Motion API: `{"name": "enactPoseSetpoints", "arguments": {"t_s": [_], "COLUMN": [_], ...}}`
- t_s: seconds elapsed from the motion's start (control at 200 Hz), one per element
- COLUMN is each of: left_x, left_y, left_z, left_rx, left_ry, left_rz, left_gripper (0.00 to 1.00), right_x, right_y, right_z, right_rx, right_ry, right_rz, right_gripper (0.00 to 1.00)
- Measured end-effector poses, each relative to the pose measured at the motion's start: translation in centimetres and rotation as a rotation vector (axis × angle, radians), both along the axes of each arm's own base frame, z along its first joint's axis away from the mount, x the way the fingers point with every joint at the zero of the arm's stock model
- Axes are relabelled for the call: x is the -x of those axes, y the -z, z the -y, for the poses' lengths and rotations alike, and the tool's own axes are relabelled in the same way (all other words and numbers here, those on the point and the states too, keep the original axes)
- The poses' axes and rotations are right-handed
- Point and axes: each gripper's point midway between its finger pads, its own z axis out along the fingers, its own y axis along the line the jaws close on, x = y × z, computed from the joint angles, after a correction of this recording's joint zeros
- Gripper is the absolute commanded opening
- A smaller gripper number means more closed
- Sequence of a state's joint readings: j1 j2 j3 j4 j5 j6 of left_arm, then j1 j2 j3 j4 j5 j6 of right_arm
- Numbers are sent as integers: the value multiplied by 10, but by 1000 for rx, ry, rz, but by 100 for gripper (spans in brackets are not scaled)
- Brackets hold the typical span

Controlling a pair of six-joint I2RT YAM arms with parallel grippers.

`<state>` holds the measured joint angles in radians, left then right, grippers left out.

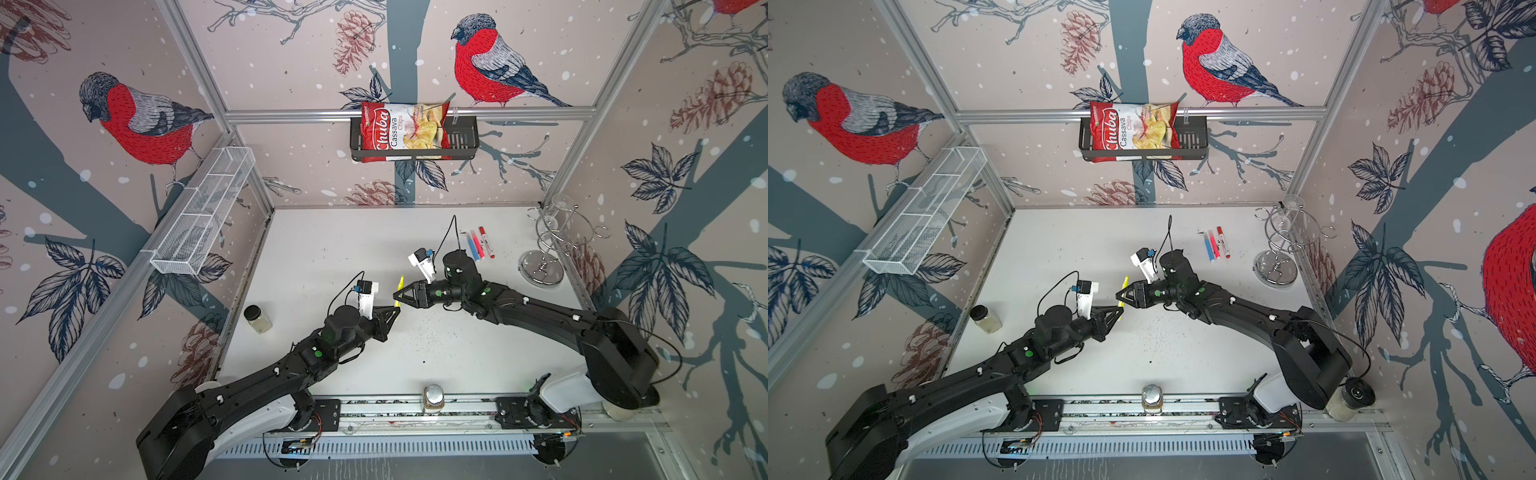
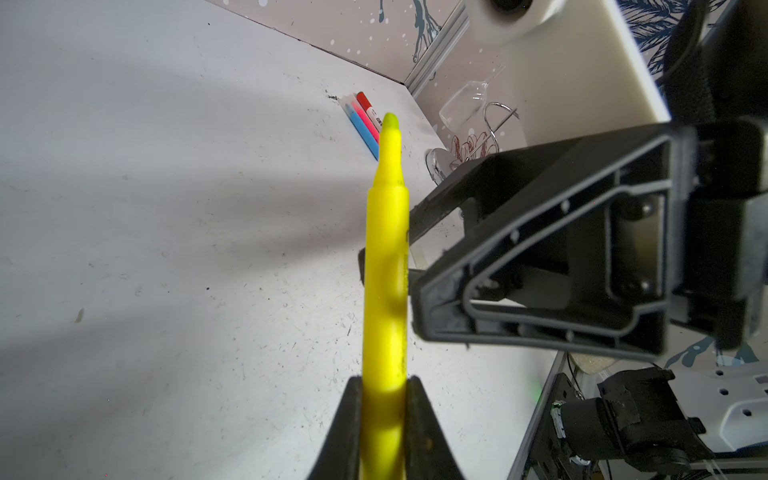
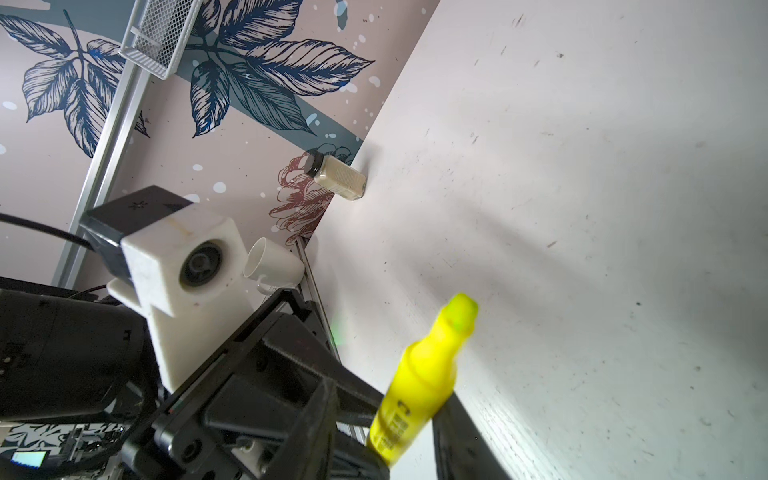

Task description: Insert the pens into the pen caps

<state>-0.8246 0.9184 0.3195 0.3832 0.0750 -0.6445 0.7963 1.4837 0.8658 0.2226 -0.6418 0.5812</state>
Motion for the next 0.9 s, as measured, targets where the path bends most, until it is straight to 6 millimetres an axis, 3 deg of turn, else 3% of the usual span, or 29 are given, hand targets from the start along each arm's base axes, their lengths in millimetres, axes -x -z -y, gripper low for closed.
{"name": "enactPoseSetpoints", "arguments": {"t_s": [0.305, 0.5, 0.755, 0.901], "left_x": [1, 1, 2, 3], "left_y": [-2, -3, -4, -1], "left_z": [1, 1, 3, 6], "left_rx": [10, 11, 17, 13], "left_ry": [2, -1, 11, 25], "left_rz": [4, 6, 7, -4], "left_gripper": [12, 13, 32, 34], "right_x": [0, 0, 2, 3], "right_y": [2, 1, -8, -12], "right_z": [-3, -3, -3, -2], "right_rx": [3, 0, -15, -24], "right_ry": [12, 12, 14, 12], "right_rz": [-13, -11, 7, 18], "right_gripper": [12, 9, 9, 9]}}
